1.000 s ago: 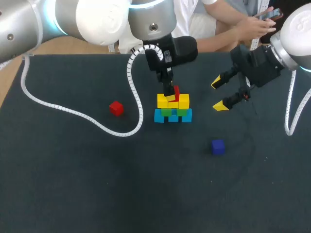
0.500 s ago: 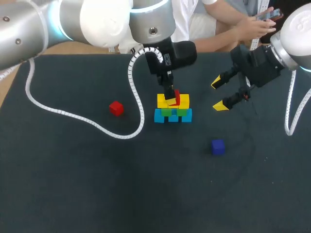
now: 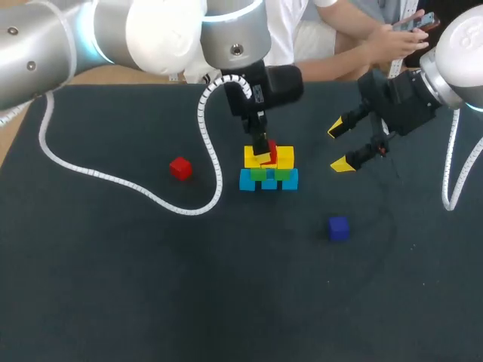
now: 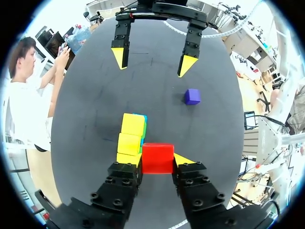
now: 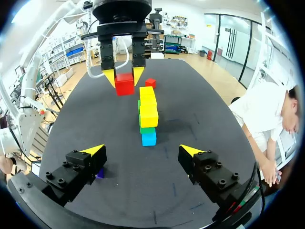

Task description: Place the blue cubes, place green cubes on the blue cubes, place the yellow cubes on the green cubes, then place the red cubes on the yellow cubes, and place purple cube on the red cubes.

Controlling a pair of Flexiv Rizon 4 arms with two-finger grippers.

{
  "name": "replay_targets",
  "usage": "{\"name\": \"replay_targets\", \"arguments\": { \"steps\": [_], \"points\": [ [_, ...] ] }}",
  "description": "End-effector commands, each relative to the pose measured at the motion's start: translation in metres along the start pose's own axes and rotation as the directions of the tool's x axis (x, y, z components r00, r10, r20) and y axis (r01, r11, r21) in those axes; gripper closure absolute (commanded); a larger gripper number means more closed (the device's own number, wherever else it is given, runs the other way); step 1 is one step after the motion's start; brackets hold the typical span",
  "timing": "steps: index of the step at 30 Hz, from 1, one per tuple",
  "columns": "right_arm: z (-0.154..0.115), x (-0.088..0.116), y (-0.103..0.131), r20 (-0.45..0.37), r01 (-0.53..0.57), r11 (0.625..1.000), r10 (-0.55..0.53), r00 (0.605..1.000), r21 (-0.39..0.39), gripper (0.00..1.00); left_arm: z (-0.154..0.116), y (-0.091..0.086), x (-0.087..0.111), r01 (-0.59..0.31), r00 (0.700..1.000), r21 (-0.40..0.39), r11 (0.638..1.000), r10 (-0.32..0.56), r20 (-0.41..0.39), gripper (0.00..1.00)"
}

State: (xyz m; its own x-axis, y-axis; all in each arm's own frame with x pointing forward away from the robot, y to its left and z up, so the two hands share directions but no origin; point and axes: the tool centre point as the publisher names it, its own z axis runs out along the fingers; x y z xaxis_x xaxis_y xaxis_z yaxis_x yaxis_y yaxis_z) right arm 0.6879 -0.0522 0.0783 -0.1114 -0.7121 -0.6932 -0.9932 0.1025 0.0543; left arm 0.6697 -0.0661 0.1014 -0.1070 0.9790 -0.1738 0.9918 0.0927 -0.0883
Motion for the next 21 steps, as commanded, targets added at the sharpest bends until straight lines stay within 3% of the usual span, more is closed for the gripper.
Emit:
{"name": "replay_targets", "arguments": {
  "steps": [1,21],
  "points": [
    [0.000,0.000,0.000,0.002,0.001,1.000,-0.001,1.000,0.001,0.00,0.000,0.008,-0.003,-0.004,1.000,0.010,1.000,0.004,-0.010,1.00],
    [0.000,0.000,0.000,0.002,0.001,1.000,-0.001,1.000,0.001,0.00,0.008,0.018,0.000,-0.008,1.000,-0.003,1.000,0.008,-0.012,1.00]
  ]
}}
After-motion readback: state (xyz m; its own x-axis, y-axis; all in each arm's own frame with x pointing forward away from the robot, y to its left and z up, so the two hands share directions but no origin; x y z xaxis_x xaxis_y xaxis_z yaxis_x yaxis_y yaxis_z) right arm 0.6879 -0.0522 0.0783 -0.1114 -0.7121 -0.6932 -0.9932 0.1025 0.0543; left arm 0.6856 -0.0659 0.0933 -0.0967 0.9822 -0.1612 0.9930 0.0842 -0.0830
